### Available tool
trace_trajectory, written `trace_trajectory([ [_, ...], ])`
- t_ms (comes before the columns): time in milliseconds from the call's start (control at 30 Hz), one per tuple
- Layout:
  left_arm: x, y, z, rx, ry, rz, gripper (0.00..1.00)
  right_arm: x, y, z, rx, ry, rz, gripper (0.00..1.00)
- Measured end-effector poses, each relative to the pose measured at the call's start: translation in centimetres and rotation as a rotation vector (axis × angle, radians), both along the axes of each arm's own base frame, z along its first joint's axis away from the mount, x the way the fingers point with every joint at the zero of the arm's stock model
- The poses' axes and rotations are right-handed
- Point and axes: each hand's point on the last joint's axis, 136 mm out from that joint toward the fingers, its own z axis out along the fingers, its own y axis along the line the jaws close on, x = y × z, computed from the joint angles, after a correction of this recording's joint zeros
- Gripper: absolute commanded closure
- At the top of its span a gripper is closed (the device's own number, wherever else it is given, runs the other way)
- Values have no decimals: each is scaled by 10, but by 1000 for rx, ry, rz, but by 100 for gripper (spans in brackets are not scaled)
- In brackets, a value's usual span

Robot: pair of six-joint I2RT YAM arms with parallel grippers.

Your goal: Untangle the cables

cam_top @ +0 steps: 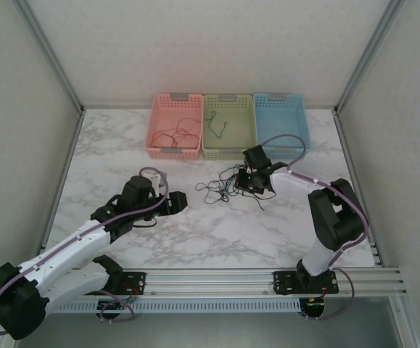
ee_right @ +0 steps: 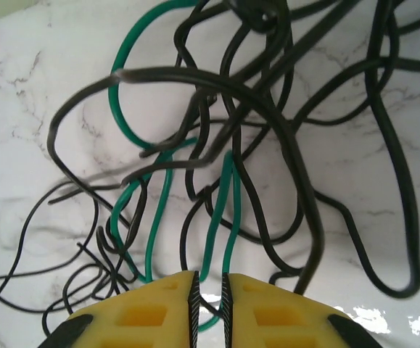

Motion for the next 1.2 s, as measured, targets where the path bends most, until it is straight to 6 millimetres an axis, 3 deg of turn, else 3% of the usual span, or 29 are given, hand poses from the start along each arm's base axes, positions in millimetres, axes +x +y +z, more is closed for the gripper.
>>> trace_trajectory([
  [333,-3,3,-2,16,3,-3,22,17,6,-3,-8,-2,-28,74],
  [533,-4,4,0,19,-3,-4,22,26,9,-13,-16,0,-36,80],
  [867,-5,5,-2,26,4,-5,22,29,13,-18,-13,-7,-31,98],
  [1000,-5,5,-2,25,3,-6,22,19,12,-8,0,-27,-12,100],
  [1200,-6,4,-2,22,4,-10,21,-27,34,8,59,6,144,100],
])
